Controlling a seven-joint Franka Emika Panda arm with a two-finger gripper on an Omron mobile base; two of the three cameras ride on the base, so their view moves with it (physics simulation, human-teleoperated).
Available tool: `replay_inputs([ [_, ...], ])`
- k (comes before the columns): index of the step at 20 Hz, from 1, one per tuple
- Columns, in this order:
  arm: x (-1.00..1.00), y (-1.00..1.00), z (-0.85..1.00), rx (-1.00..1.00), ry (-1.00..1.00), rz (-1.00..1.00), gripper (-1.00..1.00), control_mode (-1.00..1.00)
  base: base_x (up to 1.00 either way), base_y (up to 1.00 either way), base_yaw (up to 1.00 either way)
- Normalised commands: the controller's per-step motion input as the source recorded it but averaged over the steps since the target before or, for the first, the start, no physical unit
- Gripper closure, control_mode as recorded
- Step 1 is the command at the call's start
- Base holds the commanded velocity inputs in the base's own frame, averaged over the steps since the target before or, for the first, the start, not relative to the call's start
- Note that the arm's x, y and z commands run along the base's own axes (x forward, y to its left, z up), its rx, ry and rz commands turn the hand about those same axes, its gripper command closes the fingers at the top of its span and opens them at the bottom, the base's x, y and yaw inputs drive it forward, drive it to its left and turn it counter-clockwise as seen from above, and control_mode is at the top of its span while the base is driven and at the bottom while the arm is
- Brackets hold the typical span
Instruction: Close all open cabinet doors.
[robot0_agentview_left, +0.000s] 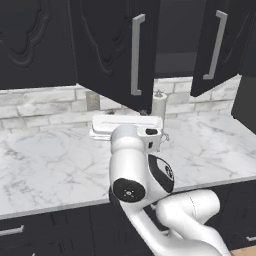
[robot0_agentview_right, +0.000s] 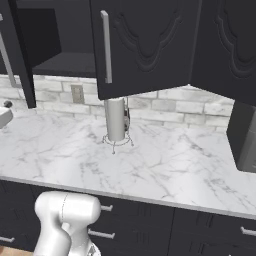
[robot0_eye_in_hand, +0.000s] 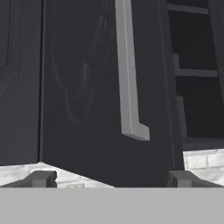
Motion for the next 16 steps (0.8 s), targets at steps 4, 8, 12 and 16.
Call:
replay_inputs([
  [4, 0.07, -0.32, 0.00, 0.08, 0.00, 0.00, -1.00, -1.00, 0.00, 0.00, 0.00],
  [8, 0.05, -0.20, 0.00, 0.06, 0.00, 0.00, -1.00, -1.00, 0.00, 0.00, 0.00],
  [12, 0.04, -0.17, 0.00, 0.05, 0.00, 0.00, -1.00, -1.00, 0.00, 0.00, 0.00],
  [16, 0.07, -0.13, 0.00, 0.04, 0.00, 0.00, -1.00, -1.00, 0.00, 0.00, 0.00],
])
